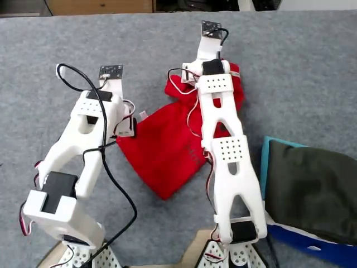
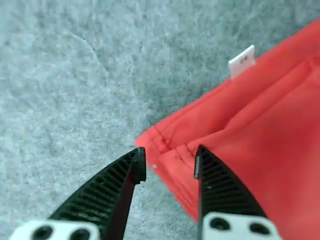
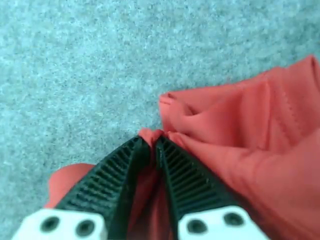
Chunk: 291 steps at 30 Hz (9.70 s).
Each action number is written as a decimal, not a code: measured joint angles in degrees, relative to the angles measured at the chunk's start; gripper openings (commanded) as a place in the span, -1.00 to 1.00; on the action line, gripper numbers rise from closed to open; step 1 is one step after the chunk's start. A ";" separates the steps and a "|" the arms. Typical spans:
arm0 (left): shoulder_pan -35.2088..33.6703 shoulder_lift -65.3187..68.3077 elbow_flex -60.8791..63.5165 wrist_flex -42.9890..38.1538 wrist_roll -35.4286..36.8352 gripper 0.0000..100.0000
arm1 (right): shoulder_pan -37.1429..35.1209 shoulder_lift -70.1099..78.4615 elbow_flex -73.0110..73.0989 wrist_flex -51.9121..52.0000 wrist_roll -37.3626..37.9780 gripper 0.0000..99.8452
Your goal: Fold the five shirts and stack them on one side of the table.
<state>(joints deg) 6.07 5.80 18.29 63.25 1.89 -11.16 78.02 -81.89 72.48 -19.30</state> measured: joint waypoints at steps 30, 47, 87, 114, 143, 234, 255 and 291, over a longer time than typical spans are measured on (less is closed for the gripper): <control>1.32 4.57 0.44 -2.99 0.00 -0.66 | 0.00 0.00 0.00 0.00 0.00 -0.99; 1.05 6.07 0.35 -3.34 0.09 -0.67 | 0.00 0.00 0.00 0.00 0.00 -0.99; 4.48 6.86 -18.20 13.54 0.00 -0.81 | 0.00 0.00 0.00 0.00 0.00 -0.99; -1.14 11.25 -15.21 11.16 -13.54 -0.77 | 0.00 0.00 0.00 0.00 0.00 -0.99; 1.23 13.80 -15.21 8.53 -13.71 -0.88 | 0.00 0.00 0.00 0.00 0.00 -0.99; -1.23 20.75 -24.70 14.24 -21.80 -0.96 | 0.00 0.00 0.00 0.00 0.00 -0.99; -1.14 20.75 -49.76 29.45 -15.82 -0.96 | 0.00 0.09 -7.38 3.08 0.35 -0.99; -29.01 -36.04 -74.99 37.01 -15.82 -0.96 | 9.23 -83.69 -12.75 -0.26 18.02 -0.99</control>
<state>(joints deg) -22.95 -30.24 -56.70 100.26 -13.93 -1.93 -5.67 -94.64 72.22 -1.27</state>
